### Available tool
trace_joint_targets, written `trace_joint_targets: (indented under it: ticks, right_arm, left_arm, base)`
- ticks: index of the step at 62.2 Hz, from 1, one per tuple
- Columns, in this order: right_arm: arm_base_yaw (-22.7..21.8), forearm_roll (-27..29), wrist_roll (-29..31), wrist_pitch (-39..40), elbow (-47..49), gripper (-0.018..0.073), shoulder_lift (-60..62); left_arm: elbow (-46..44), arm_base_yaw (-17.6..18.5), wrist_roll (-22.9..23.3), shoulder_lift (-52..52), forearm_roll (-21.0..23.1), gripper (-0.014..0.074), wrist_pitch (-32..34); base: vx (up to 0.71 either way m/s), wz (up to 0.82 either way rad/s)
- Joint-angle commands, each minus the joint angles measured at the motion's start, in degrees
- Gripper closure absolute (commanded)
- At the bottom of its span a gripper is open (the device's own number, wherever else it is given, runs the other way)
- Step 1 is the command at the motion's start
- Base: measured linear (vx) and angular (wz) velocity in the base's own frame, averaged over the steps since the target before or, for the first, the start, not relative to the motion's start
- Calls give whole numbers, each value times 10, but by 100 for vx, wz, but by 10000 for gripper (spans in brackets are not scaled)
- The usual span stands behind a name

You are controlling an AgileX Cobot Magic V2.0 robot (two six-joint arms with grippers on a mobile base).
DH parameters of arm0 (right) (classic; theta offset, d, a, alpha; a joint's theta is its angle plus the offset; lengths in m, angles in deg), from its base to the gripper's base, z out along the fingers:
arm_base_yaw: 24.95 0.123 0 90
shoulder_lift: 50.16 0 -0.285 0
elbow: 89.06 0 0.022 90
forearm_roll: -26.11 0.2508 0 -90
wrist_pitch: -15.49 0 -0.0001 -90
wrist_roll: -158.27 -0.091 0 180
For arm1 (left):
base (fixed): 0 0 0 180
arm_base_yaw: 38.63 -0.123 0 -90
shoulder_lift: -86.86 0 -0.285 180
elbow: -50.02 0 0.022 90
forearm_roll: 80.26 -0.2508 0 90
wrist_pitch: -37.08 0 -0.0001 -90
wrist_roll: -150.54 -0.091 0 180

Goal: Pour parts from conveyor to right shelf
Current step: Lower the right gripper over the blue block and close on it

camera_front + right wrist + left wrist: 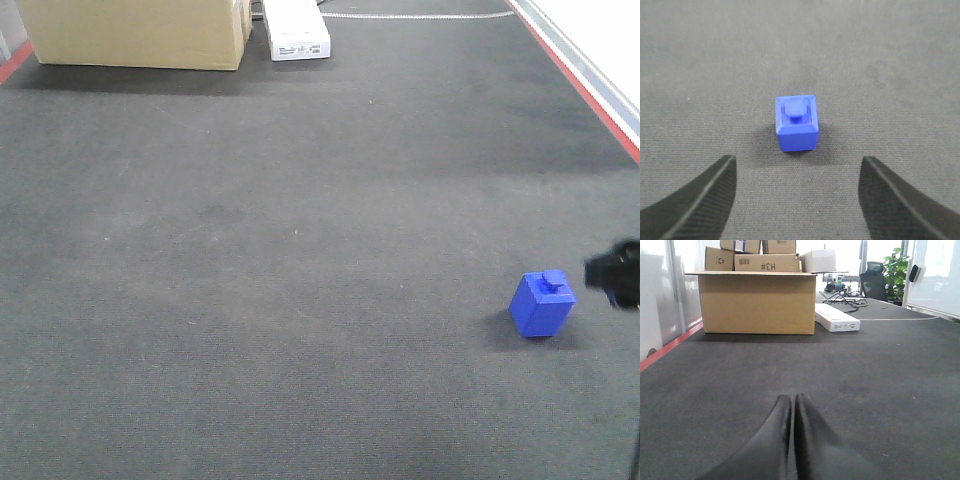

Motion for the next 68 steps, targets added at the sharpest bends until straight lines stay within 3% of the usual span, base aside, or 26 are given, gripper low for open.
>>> trace_joint_targets:
  ticks: [1, 22, 49, 68]
  right_arm:
    - [-2, 1, 14, -6, 65, 45, -51]
    - [-2, 42, 49, -132, 208, 45, -239]
    - [-3, -12, 46, -221, 348, 48, -388]
    - [-3, -2, 59, -249, 368, 48, -441]
  left_arm:
    - [17, 0, 5, 6, 0, 603, 42]
    - [17, 0, 5, 6, 0, 603, 42]
    - [17, 0, 5, 6, 0, 603, 42]
    - [17, 0, 5, 6, 0, 603, 42]
  base:
    - [0, 0]
    - [0, 0]
    - [0, 0]
    - [0, 0]
